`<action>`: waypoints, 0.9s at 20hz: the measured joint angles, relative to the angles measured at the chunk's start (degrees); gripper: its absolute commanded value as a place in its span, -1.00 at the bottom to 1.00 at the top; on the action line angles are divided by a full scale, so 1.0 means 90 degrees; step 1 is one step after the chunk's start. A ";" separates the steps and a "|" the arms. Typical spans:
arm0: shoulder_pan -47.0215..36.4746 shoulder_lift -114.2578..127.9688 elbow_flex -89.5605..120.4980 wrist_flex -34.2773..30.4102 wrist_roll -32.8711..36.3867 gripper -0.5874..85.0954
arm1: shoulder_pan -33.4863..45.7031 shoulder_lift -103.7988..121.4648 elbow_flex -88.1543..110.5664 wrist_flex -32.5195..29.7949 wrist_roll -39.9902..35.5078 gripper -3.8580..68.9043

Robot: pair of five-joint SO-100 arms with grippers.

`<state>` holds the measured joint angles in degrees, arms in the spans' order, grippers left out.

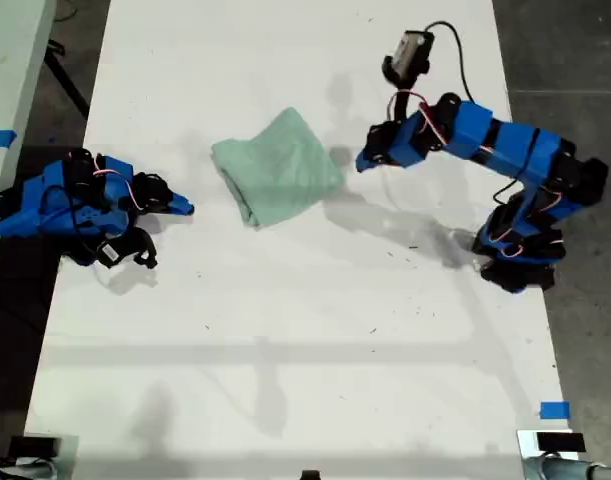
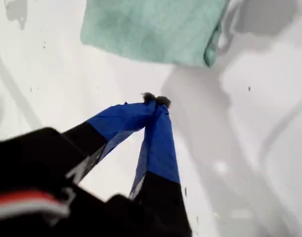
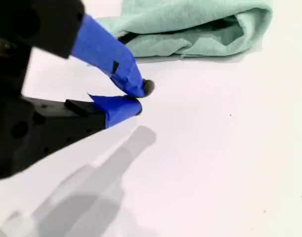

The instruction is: Fold t-shirt

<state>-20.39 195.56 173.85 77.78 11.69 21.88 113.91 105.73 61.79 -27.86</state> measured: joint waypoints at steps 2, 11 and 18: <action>0.0000 0.0000 0.0000 0.0000 -0.0010 -0.91 | -0.0449 0.2109 0.2236 0.0000 0.1006 -0.93; 0.0000 0.0000 0.0000 0.0000 -0.0029 -0.91 | -0.2266 0.8887 0.7734 0.0996 0.4473 -0.83; 0.0000 0.0000 0.0000 0.0000 -0.0029 -0.91 | -0.2012 0.9131 0.7793 0.1016 0.2021 -0.81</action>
<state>-20.39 195.56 173.85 77.78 11.43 3.78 196.08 175.87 70.93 -9.67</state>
